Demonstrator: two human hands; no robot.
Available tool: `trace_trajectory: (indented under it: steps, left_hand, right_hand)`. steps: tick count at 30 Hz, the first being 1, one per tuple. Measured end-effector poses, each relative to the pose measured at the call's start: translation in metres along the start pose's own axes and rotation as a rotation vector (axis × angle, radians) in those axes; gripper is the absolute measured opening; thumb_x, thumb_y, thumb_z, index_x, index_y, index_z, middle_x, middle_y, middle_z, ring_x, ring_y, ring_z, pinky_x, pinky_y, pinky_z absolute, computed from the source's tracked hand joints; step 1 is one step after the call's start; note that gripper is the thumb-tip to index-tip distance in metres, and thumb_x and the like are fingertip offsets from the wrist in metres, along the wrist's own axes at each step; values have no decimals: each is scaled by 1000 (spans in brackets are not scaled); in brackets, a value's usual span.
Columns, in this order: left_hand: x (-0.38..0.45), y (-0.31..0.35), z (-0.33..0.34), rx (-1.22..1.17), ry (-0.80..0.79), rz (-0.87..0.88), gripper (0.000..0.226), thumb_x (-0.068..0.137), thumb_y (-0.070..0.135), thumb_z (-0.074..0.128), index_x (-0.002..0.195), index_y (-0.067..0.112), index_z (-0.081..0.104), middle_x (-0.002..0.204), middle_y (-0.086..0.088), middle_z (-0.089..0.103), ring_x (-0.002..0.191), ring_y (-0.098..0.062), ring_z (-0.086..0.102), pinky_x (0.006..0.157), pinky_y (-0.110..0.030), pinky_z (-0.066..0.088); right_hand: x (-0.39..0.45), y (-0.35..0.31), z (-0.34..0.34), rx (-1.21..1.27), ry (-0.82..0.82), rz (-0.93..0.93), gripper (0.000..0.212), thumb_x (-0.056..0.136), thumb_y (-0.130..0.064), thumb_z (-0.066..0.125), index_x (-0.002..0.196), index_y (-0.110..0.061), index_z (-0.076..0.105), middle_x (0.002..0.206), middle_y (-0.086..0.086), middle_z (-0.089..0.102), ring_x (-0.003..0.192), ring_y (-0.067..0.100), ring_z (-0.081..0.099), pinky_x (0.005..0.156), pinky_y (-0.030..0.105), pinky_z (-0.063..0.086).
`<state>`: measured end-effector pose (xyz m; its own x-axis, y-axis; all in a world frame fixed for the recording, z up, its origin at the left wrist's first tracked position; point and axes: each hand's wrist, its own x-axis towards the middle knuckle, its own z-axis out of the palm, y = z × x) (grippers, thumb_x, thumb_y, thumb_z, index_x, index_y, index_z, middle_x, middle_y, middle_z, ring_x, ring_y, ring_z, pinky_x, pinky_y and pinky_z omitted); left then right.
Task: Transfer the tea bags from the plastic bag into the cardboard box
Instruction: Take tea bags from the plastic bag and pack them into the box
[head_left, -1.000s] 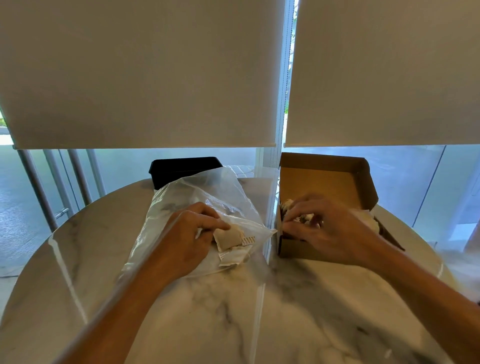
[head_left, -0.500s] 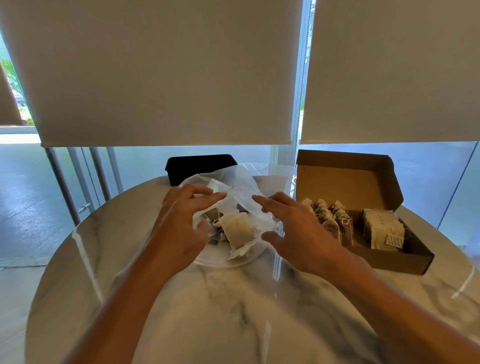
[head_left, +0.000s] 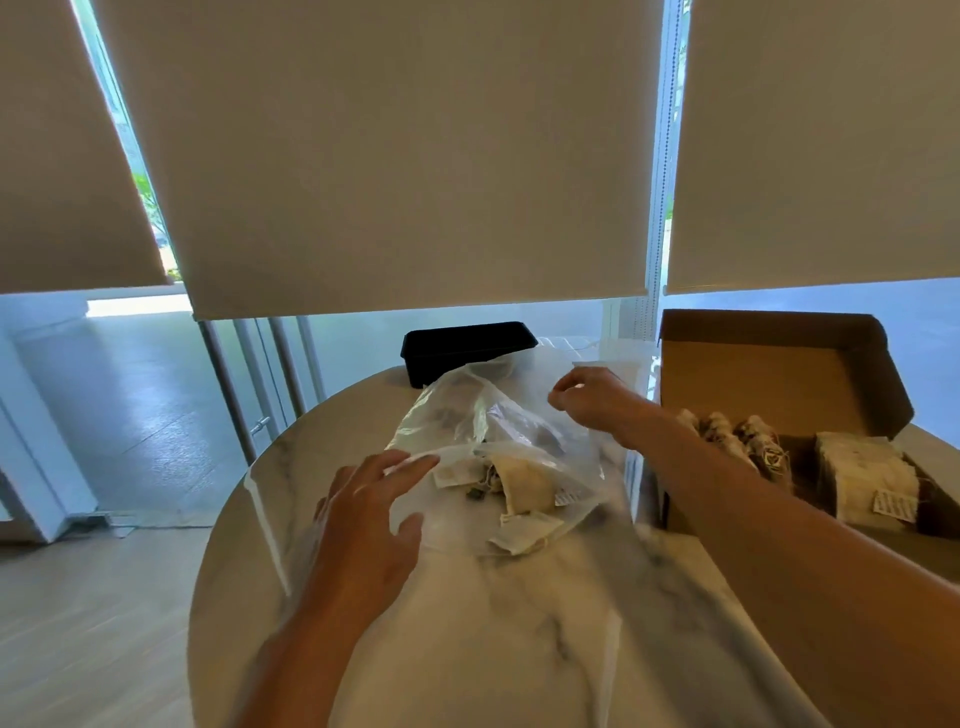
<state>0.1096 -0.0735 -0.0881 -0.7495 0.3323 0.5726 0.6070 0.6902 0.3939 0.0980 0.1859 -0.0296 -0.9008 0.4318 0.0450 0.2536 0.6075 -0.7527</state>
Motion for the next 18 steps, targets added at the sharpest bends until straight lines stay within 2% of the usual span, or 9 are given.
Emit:
trace_trajectory:
  steps: [2, 3, 6, 7, 9, 11, 12, 15, 18]
  left_hand:
    - [-1, -3, 2, -15, 26, -7, 64, 75, 9, 72, 127, 42, 54, 126, 14, 56, 110, -16, 50, 93, -38, 43]
    - [-1, -5, 3, -27, 28, -7, 67, 74, 8, 72, 128, 42, 52, 127, 14, 56, 112, -16, 50, 95, -39, 43]
    - [0, -9, 6, -83, 33, -6, 75, 73, 3, 72, 134, 39, 48, 131, 13, 53, 116, -16, 50, 97, -41, 44]
    - [0, -10, 6, -98, 31, -4, 78, 73, 3, 73, 136, 39, 45, 134, 14, 51, 119, -14, 49, 98, -41, 44]
    - [-1, -11, 8, -106, 9, 5, 87, 73, 7, 75, 141, 43, 33, 141, 16, 43, 126, -12, 43, 102, -41, 43]
    - [-2, -12, 11, -109, -21, 5, 93, 76, 13, 74, 142, 48, 18, 147, 18, 33, 133, -10, 35, 109, -36, 36]
    - [-2, -11, 12, -110, -32, 3, 94, 78, 16, 73, 142, 49, 13, 149, 18, 30, 135, -10, 32, 110, -34, 34]
    - [-2, -10, 15, -82, -35, 32, 93, 81, 23, 73, 145, 44, 9, 152, 17, 26, 137, -10, 31, 107, -29, 32]
    - [-3, -6, 15, -28, -26, 84, 98, 81, 25, 72, 144, 46, -1, 153, 19, 20, 136, -7, 30, 101, -22, 33]
  right_hand:
    - [12, 1, 7, -63, -9, 63, 35, 95, -17, 54, 128, -6, 52, 127, 10, 53, 113, 26, 52, 98, 32, 45]
    - [17, 1, 9, -28, -4, 87, 34, 94, -14, 54, 127, -5, 53, 125, 12, 55, 110, 27, 55, 96, 33, 45]
    - [24, 1, 13, 136, 112, 96, 24, 91, -4, 57, 111, -9, 68, 105, 7, 62, 77, 20, 58, 77, 32, 50]
    - [25, -1, 14, 161, 177, 67, 25, 90, 0, 55, 106, -12, 71, 104, 4, 62, 78, 19, 57, 75, 29, 50]
    - [24, -6, 16, 204, 314, -19, 31, 89, 4, 52, 101, -16, 73, 113, 2, 64, 91, 21, 59, 82, 27, 50]
    - [21, -12, 16, 200, 417, -151, 30, 90, 4, 52, 104, -13, 72, 119, 6, 65, 105, 22, 60, 93, 26, 44]
    - [19, -15, 16, 174, 445, -215, 29, 90, 4, 52, 106, -11, 71, 120, 7, 66, 109, 22, 60, 94, 23, 40]
    - [16, -21, 14, 152, 542, -346, 27, 92, 2, 52, 107, -11, 70, 120, 7, 65, 110, 19, 60, 94, 16, 37]
    - [7, -27, 10, 261, 623, -446, 25, 92, 1, 53, 105, -12, 70, 113, 1, 65, 103, 12, 59, 82, -1, 36]
